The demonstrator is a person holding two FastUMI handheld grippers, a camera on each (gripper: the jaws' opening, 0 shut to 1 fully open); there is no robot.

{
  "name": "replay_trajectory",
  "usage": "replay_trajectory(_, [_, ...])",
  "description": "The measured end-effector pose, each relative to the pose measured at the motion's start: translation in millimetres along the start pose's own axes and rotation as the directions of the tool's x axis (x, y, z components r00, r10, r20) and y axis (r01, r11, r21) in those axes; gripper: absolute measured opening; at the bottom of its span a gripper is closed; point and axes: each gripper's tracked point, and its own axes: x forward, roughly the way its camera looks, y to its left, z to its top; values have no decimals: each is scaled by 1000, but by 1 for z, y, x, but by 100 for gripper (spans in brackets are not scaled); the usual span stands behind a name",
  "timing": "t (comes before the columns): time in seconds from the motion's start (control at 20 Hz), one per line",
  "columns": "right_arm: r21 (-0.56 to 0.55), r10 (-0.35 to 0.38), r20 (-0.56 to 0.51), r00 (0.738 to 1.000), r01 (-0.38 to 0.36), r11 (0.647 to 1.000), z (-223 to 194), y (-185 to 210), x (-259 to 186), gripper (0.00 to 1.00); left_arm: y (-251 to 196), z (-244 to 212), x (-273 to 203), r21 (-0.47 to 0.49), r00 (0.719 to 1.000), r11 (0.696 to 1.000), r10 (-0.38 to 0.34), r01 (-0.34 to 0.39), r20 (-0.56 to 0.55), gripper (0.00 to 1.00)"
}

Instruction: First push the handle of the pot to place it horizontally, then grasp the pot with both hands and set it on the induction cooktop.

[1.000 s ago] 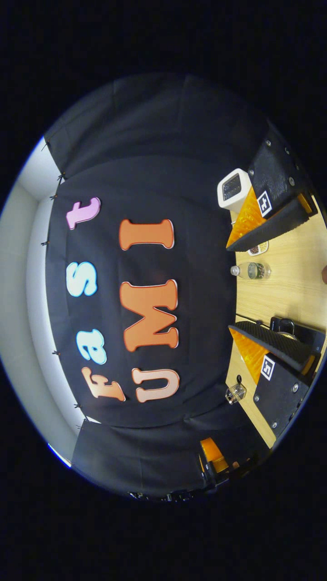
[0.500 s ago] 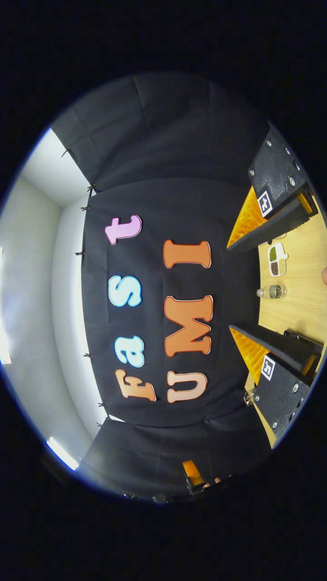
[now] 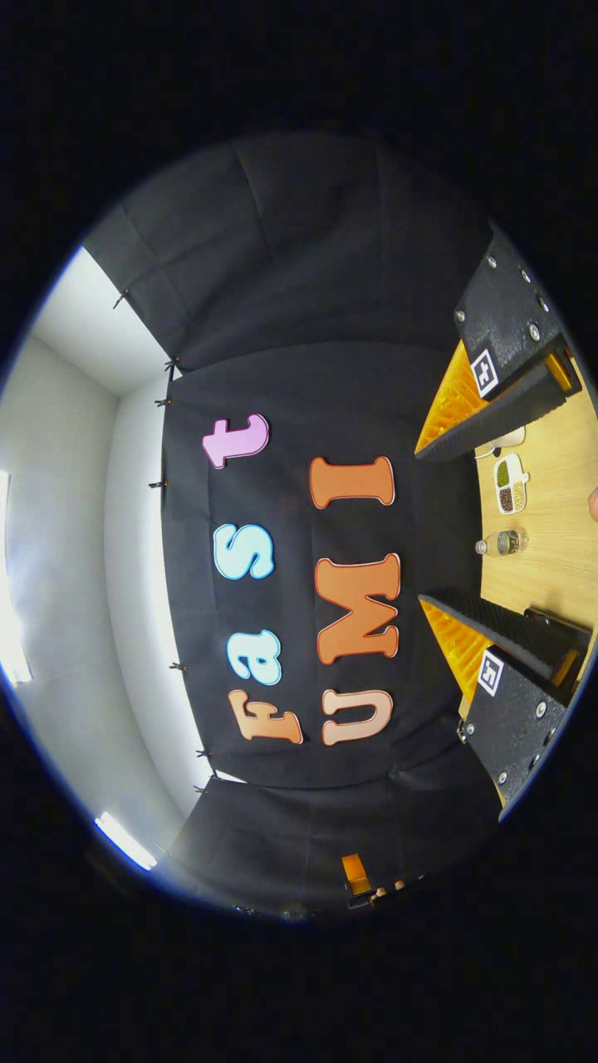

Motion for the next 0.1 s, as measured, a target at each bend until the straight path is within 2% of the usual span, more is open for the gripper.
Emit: replay_trajectory(0.1, [4, -1, 2, 1000, 1, 1000, -1, -2, 0, 95, -4, -3, 1, 0, 1000, 1000, -9, 9, -9, 99])
